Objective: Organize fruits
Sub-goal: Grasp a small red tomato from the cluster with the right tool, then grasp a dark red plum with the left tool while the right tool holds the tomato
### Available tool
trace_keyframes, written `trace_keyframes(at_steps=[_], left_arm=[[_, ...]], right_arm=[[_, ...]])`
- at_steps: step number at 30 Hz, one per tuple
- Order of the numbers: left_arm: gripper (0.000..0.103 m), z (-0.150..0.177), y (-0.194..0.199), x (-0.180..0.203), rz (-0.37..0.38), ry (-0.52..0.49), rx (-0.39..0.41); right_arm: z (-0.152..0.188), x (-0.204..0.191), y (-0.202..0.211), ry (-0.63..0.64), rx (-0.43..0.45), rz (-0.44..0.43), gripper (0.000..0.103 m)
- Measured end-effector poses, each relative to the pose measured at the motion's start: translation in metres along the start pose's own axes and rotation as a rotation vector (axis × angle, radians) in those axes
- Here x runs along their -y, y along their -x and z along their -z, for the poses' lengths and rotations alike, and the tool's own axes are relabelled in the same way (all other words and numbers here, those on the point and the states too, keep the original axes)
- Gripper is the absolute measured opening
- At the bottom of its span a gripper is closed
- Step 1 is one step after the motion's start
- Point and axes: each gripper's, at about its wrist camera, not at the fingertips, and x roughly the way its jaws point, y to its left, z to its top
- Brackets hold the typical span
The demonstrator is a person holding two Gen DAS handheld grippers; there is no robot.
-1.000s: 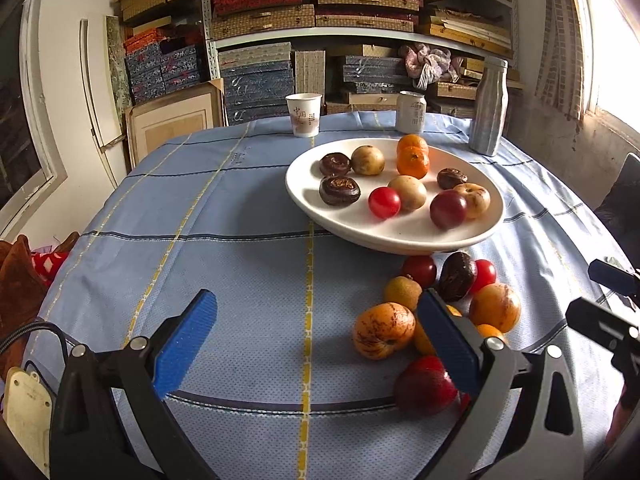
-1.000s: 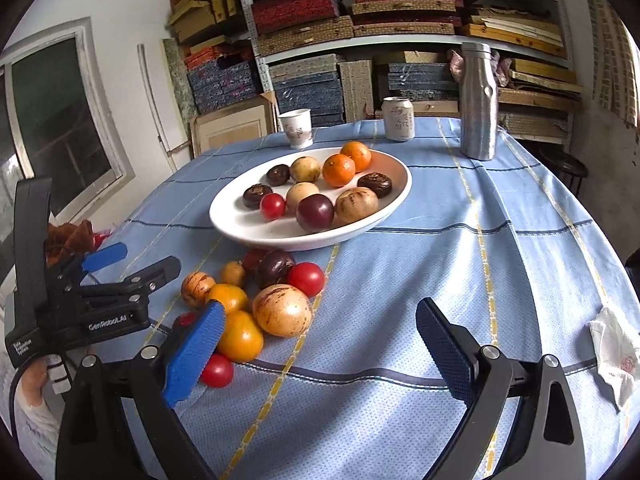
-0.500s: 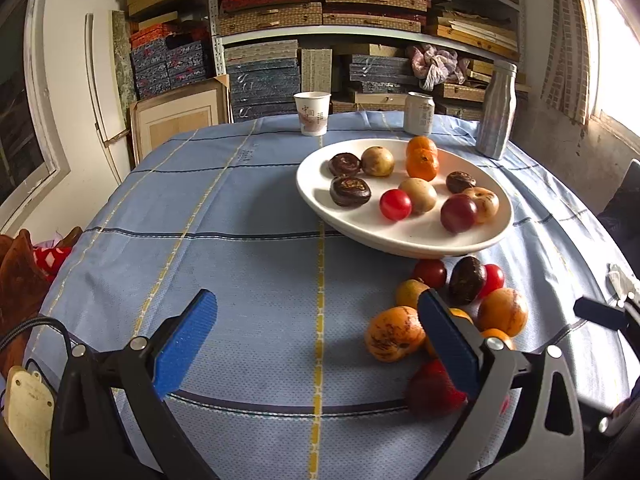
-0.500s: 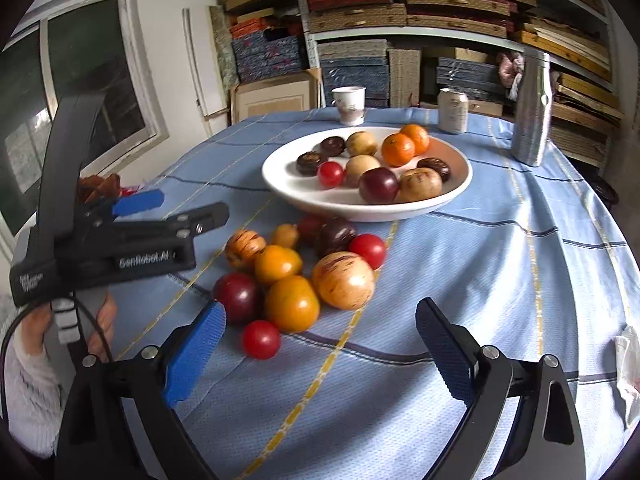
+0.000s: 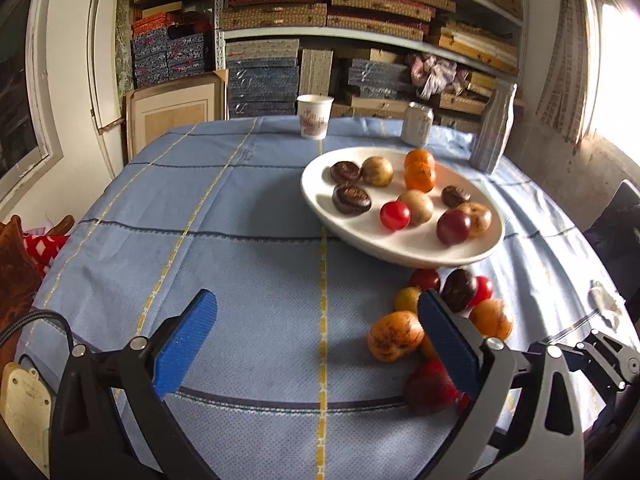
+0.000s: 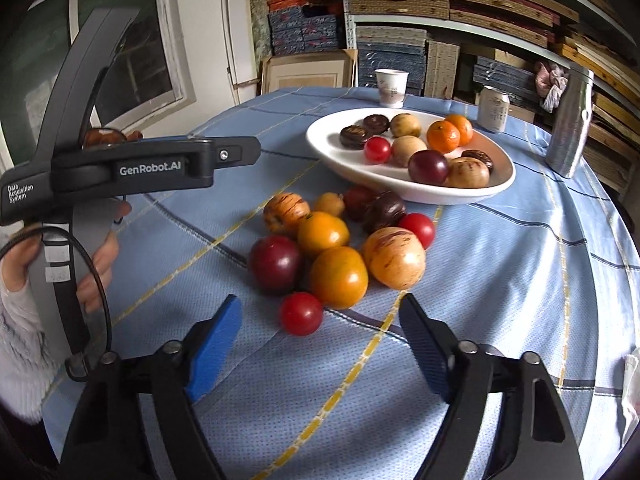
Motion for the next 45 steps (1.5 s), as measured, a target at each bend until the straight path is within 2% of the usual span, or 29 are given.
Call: trace_keyframes(at_steps=[2, 4, 6, 12, 15, 20, 24, 26, 31, 35, 37, 39, 40, 43, 45], left_arm=[[0.098, 0.001, -0.003, 0.001, -0.020, -0.006, -0.020], [0.099, 0.002, -0.007, 0.001, -0.026, -0.008, -0.039], [0.098, 0.003, -0.008, 0.001, -0.029, -0.007, -0.045], [0.098, 0.004, -0.008, 0.001, 0.003, -0.008, -0.065], [0.099, 0.008, -0.009, 0.004, 0.018, -0.035, -0.089], [0.099, 0.019, -0.009, 0.009, 0.046, -0.081, -0.120], [0.099, 0.026, -0.005, 0.014, 0.140, -0.107, -0.116], [0.099, 0.029, -0.005, 0.021, 0.157, -0.134, -0.119], [0.098, 0.038, -0.007, 0.049, 0.162, -0.262, -0.129], [0.098, 0.037, -0.014, 0.051, 0.168, -0.260, -0.150], [0.084, 0.036, -0.019, 0.049, 0.167, -0.248, -0.172], [0.080, 0.035, -0.020, 0.049, 0.195, -0.236, -0.180], [0.074, 0.035, -0.021, 0.050, 0.199, -0.238, -0.180], [0.071, 0.036, -0.024, 0.053, 0.212, -0.247, -0.201], [0.071, 0.038, -0.034, 0.056, 0.229, -0.255, -0.251]], right_arm=[[0.000, -0.001, -0.003, 0.007, -0.017, -0.004, 0.069], [0.000, -0.003, -0.007, 0.013, -0.037, -0.009, 0.056], [0.001, -0.005, -0.012, 0.022, -0.062, -0.024, 0.047], [0.004, -0.011, -0.022, 0.040, -0.119, -0.056, 0.034], [0.005, -0.008, -0.021, 0.017, -0.115, -0.062, 0.025], [0.003, -0.002, -0.012, -0.015, -0.081, -0.078, 0.025], [0.002, 0.018, 0.007, -0.087, -0.016, -0.051, 0.025], [0.005, 0.030, 0.014, -0.129, 0.005, -0.040, 0.025], [0.008, 0.046, 0.021, -0.185, 0.026, -0.026, 0.025], [0.010, 0.043, 0.020, -0.167, 0.017, -0.026, 0.025], [0.009, 0.044, 0.018, -0.172, 0.014, -0.021, 0.025], [0.009, 0.046, 0.019, -0.182, 0.014, -0.022, 0.025], [0.007, 0.046, 0.017, -0.185, 0.014, -0.022, 0.025], [0.008, 0.046, 0.017, -0.185, 0.011, -0.023, 0.025], [0.008, 0.045, 0.016, -0.182, 0.010, -0.022, 0.025]])
